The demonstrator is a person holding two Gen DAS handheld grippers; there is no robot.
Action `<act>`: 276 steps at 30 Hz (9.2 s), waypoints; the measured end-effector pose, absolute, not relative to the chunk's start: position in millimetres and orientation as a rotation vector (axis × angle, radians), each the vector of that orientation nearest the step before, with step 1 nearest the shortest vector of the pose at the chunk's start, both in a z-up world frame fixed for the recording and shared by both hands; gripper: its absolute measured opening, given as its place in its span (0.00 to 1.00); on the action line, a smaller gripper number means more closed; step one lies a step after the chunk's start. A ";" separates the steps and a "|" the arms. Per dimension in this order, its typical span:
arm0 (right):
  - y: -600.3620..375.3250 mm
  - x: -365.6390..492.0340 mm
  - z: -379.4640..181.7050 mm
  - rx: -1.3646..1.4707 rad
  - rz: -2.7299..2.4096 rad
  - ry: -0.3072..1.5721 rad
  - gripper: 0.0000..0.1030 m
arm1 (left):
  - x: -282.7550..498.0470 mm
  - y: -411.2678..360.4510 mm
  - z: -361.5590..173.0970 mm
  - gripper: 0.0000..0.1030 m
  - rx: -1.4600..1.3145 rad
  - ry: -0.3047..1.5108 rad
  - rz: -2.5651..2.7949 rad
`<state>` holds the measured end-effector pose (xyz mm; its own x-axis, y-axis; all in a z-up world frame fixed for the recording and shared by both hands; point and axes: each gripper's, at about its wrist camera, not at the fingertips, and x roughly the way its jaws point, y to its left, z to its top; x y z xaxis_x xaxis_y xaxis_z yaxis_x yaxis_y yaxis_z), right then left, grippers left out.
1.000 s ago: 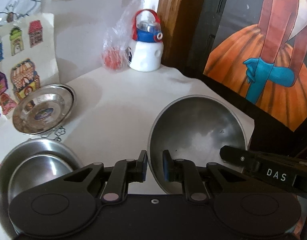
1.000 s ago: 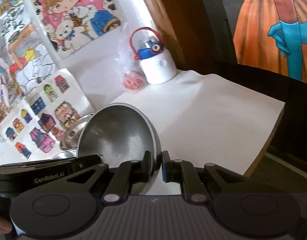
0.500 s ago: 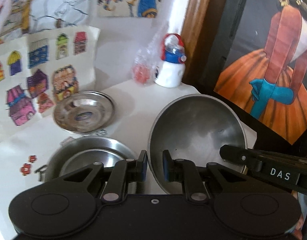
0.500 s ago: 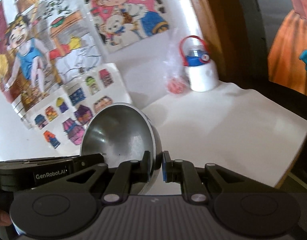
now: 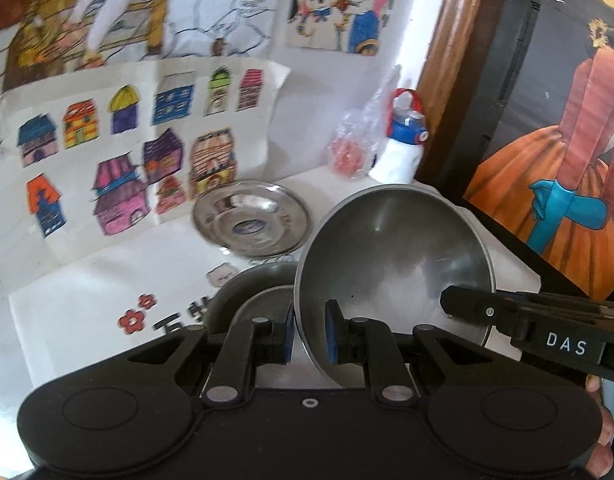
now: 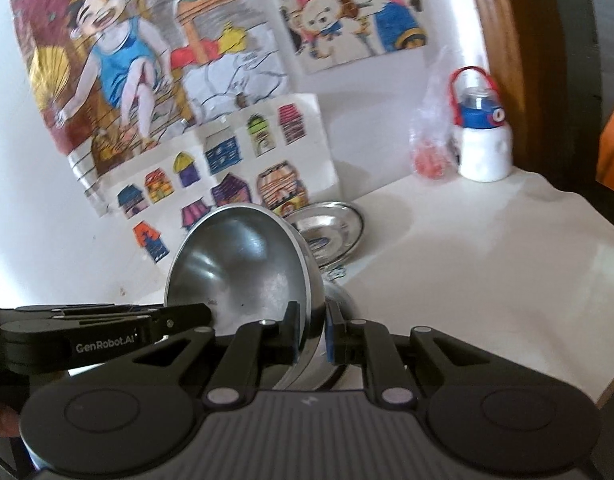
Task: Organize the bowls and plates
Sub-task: 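Lower the small steel bowl with both grippers into the nested large bowls, then open both grippers to release the small bowl inside the nested bowls, then move both grippers to the rim of the nested bowl stack and close on it, then lift the nested bowl stack with both grippers and lower it onto the plate stack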
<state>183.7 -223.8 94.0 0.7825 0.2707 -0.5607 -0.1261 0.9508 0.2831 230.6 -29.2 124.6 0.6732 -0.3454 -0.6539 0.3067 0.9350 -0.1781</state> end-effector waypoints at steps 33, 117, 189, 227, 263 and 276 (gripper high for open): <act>-209.2 211.5 65.7 0.200 0.253 0.754 0.15 | 251.5 0.1 78.4 0.16 -0.103 0.858 -0.330; -202.6 251.6 36.2 0.187 0.251 0.888 0.17 | 286.4 -8.1 57.5 0.18 -0.048 0.960 -0.304; -244.4 125.3 14.4 0.301 0.007 0.537 1.00 | 191.9 72.1 37.2 0.99 -0.381 0.648 -0.100; -236.1 191.9 -10.2 0.346 -0.035 0.534 0.67 | 260.1 50.8 9.0 0.56 -0.425 0.684 -0.113; -230.5 188.1 -9.0 0.509 0.034 0.505 0.12 | 269.9 52.0 8.7 0.18 -0.528 0.693 -0.232; -229.5 185.8 -11.5 0.538 0.032 0.499 0.11 | 268.3 43.3 10.4 0.08 -0.476 0.689 -0.241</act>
<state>185.8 -229.5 -11.5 0.8807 0.1571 -0.4469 0.0995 0.8610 0.4987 268.3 43.3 10.4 0.7499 -0.3656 -0.5513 0.0578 0.8664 -0.4959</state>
